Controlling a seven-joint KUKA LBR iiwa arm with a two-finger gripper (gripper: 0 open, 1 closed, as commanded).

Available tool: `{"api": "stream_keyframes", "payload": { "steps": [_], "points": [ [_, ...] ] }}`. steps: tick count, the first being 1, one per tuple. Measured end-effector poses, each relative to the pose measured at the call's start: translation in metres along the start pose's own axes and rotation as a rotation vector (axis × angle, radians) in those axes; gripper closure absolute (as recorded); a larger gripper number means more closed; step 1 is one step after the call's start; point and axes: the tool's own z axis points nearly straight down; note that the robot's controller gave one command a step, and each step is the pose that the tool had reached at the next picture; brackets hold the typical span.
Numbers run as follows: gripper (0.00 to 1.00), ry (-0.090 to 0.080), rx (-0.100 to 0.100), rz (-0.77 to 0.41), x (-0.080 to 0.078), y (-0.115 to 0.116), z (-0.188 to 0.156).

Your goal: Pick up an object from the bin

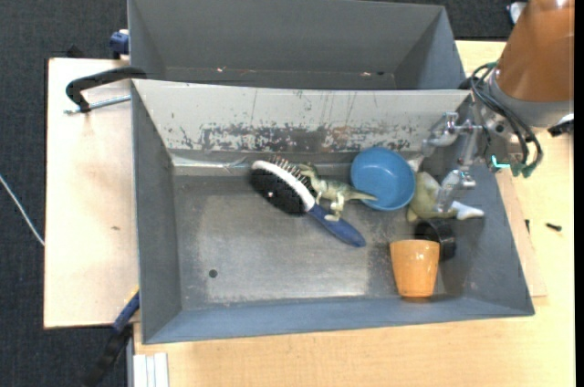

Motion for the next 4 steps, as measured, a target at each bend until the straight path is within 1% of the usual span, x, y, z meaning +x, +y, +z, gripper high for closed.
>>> {"api": "stream_keyframes", "payload": {
  "steps": [1,2,3,4],
  "points": [
    [0.0,-0.009,-0.003,0.088,0.014,-0.023,0.123],
    [1.0,-0.015,-0.002,0.085,0.012,-0.022,0.12],
    [0.0,-0.009,0.0,0.086,0.014,-0.024,0.121],
    [0.0,-0.014,0.003,-0.006,-0.008,-0.024,0.127]
  ]
}}
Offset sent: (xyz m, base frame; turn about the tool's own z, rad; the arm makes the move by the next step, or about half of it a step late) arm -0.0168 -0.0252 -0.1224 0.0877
